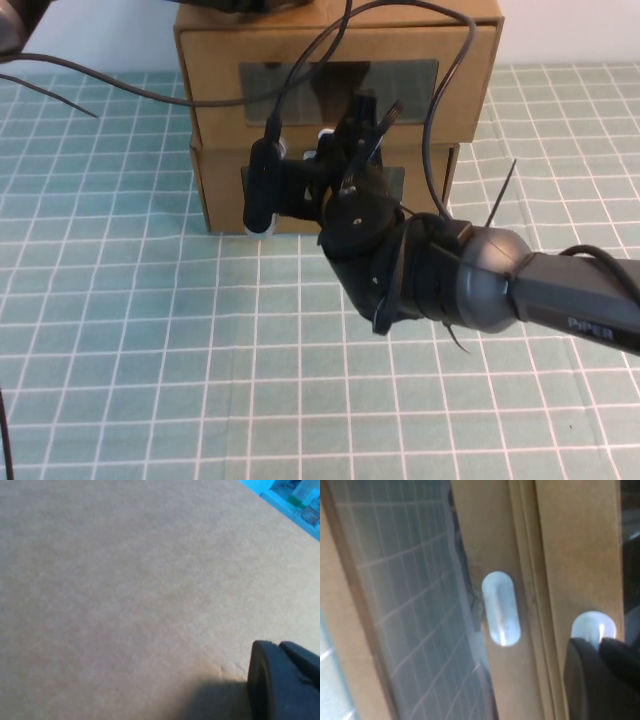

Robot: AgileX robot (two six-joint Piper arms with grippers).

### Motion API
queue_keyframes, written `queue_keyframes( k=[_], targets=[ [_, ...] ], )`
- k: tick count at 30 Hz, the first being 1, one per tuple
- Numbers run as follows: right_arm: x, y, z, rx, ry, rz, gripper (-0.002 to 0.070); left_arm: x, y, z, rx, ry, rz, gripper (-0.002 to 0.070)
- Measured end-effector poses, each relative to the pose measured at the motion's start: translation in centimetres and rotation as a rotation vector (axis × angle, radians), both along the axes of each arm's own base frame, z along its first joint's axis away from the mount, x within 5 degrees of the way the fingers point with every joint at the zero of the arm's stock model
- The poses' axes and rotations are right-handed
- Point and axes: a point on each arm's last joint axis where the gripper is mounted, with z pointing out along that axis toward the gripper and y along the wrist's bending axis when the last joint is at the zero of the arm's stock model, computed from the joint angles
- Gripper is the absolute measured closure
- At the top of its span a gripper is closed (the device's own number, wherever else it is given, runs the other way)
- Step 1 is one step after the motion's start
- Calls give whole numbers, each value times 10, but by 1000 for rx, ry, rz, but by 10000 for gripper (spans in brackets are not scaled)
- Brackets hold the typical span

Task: Open the shoe box
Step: 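Pull the top drawer of the cardboard box fully open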

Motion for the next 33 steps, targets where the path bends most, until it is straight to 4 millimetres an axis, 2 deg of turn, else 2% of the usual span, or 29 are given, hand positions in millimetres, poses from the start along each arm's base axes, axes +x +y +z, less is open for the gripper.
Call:
queue_keyframes(
  k=[9, 24, 33],
  targets=[
    [-41, 0, 6, 15, 23, 5, 670, 0, 0, 0, 1, 2, 1, 679],
    [-133, -3, 5, 98, 190, 6, 668, 0, 0, -1, 3, 2, 2, 679],
    [-139, -2, 2, 114, 225, 0, 666, 0, 0, -1, 1, 5, 4, 679]
  ],
)
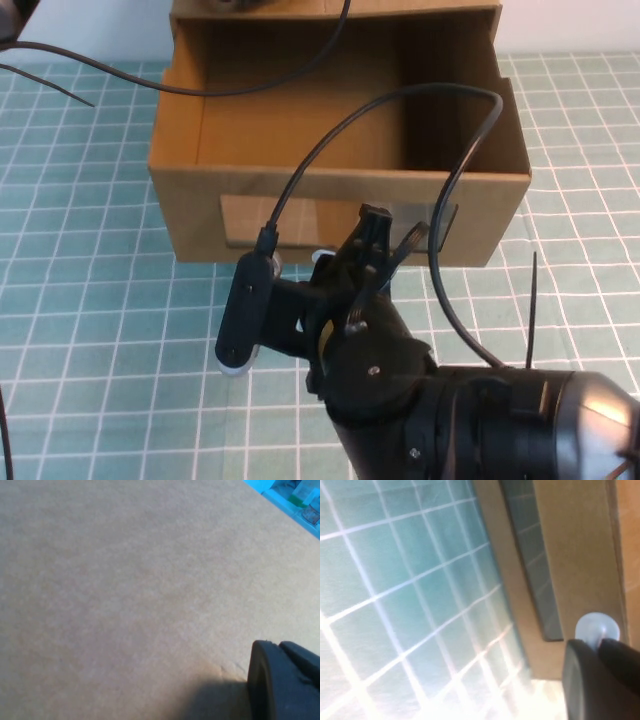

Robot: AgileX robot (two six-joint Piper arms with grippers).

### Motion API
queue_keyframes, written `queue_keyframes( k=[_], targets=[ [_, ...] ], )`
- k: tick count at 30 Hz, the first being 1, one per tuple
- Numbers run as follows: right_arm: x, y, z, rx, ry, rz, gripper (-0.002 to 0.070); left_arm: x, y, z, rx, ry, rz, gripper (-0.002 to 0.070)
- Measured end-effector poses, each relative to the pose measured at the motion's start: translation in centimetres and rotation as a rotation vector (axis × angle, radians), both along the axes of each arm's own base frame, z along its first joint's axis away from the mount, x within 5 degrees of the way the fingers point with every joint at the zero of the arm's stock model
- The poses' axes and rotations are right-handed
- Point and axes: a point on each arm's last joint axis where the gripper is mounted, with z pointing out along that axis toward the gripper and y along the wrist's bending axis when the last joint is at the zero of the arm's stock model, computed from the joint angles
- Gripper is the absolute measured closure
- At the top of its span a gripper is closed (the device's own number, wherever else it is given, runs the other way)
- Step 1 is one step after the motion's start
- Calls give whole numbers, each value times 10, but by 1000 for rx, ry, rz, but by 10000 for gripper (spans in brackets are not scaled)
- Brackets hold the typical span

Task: Open the shoe box
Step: 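Pull the top drawer of the cardboard box fully open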

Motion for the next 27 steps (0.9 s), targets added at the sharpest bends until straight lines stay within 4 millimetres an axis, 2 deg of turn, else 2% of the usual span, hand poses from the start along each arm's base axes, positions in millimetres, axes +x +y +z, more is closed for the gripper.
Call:
queue_keyframes(
  k=[4, 7, 9, 11, 14, 19, 22, 27],
  targets=[
    [-4, -1, 3, 66, 124, -49, 627, 0, 0, 0, 0, 0, 0, 679],
    [-10, 0, 12, 128, 215, -52, 538, 0, 0, 0, 0, 0, 0, 679],
    [-15, -2, 24, 157, 253, -27, 462, 0, 0, 0, 0, 0, 0, 679],
    [-20, -4, 38, 189, 289, 11, 416, 0, 0, 0, -2, 0, 0, 679],
    [-31, -11, 58, 239, 356, 70, 386, 0, 1, 1, -14, 11, 5, 679],
    [-52, -27, 92, 328, 456, 162, 377, -2, 5, 7, -68, 29, 9, 679],
    [-61, -44, 115, 389, 453, 192, 397, -11, 7, 19, -63, 13, -1, 679],
    [-72, -77, 154, 475, 340, 244, 527, -43, 19, 67, -20, -111, 12, 679]
  ],
)
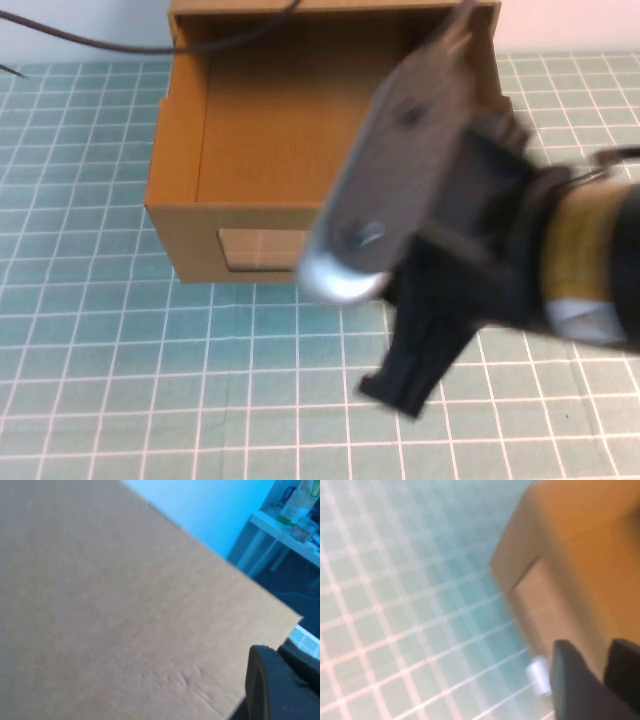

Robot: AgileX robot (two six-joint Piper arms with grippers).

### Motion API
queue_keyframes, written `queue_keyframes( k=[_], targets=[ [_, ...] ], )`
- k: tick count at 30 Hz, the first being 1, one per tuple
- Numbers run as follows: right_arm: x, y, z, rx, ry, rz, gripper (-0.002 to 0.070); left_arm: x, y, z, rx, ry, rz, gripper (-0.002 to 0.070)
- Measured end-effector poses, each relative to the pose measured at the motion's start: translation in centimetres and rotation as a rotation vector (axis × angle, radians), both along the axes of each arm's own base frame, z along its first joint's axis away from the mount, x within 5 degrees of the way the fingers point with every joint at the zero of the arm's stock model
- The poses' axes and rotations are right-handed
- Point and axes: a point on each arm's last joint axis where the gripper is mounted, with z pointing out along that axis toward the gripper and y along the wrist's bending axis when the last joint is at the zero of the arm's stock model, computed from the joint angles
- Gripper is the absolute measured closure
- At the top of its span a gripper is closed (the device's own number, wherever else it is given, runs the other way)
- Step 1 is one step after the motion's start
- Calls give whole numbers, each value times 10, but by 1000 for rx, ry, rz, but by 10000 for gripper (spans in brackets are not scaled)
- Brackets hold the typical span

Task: Open the shoe box
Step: 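Pull the top drawer of the cardboard box fully open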

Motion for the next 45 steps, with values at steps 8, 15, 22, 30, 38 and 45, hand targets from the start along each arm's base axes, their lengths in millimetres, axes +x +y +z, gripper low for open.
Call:
queue_keyframes(
  k=[8, 15, 22, 30, 38, 45],
  targets=[
    [-15, -65, 53, 100, -255, -54, 681, -70, 49, 73, 100, -146, 84, 679],
    [-13, -112, 69, -25, -428, -236, 688, -149, 68, 115, 233, -249, 116, 679],
    [-23, -126, 62, 34, -429, -190, 689, -221, 80, 110, 266, -246, 134, 679],
    [-22, -118, 26, 86, -364, -115, 689, -296, 98, 51, 144, -333, 314, 679],
    [1, -124, -7, 140, -275, -215, 689, -342, 119, -45, -80, -414, 563, 679],
    [31, -138, -47, 182, -197, -359, 689, -359, 122, -86, -111, -398, 582, 679]
  ],
)
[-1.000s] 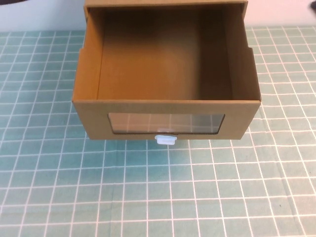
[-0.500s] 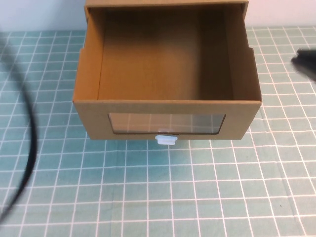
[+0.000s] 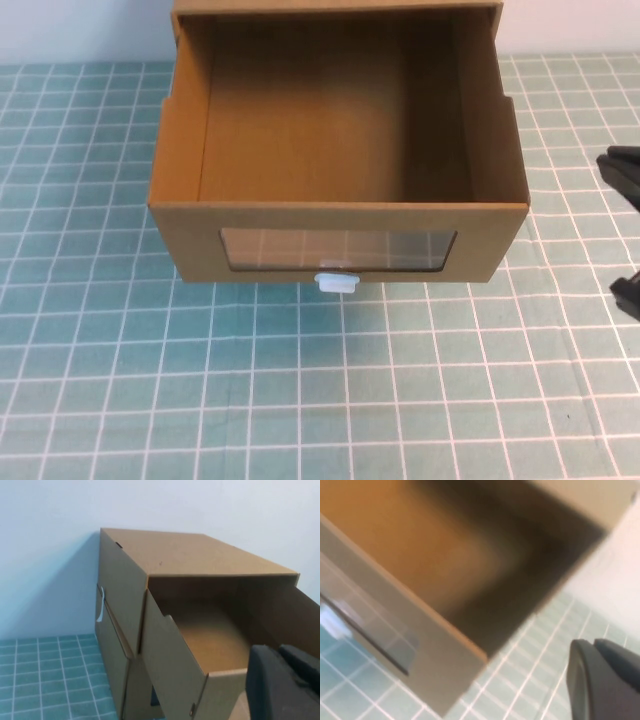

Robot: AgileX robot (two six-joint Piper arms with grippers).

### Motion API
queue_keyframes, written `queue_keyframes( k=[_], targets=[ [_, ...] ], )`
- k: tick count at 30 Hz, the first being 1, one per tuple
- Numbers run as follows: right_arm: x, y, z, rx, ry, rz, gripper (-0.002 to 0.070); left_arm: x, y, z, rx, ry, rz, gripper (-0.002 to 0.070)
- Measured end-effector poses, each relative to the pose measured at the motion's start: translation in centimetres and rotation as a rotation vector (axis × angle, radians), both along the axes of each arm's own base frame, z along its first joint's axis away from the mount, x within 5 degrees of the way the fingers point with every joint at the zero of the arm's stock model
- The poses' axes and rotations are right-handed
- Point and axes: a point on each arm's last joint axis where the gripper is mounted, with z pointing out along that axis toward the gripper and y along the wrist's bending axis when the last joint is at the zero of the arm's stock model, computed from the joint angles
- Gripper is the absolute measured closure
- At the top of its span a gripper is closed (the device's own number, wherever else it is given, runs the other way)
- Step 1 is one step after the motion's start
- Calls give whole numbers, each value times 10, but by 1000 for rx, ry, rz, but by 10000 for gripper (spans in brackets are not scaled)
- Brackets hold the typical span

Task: Open the shoe box
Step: 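Pull the top drawer of the cardboard box fully open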

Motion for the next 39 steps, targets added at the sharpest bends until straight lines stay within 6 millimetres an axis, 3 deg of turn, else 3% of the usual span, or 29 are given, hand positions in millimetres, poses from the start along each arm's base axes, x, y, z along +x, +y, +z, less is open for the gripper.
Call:
queue_keyframes(
  k=[4, 13, 24, 34, 39],
  targets=[
    [11, -7, -22, 30, 26, -42, 689, -2, -1, -2, 4, 11, -12, 679],
    [14, -15, -33, -21, 59, -93, 689, -2, -1, -2, 6, 14, -15, 679],
    [31, -7, -53, -72, 147, -94, 689, -2, -1, -3, 8, 20, -19, 679],
    [58, 8, -96, -155, 321, -101, 689, -1, -1, -6, 12, 27, -18, 679],
    [70, 5, -115, -139, 415, -153, 689, 1, -2, -13, 16, 54, -20, 679]
  ],
)
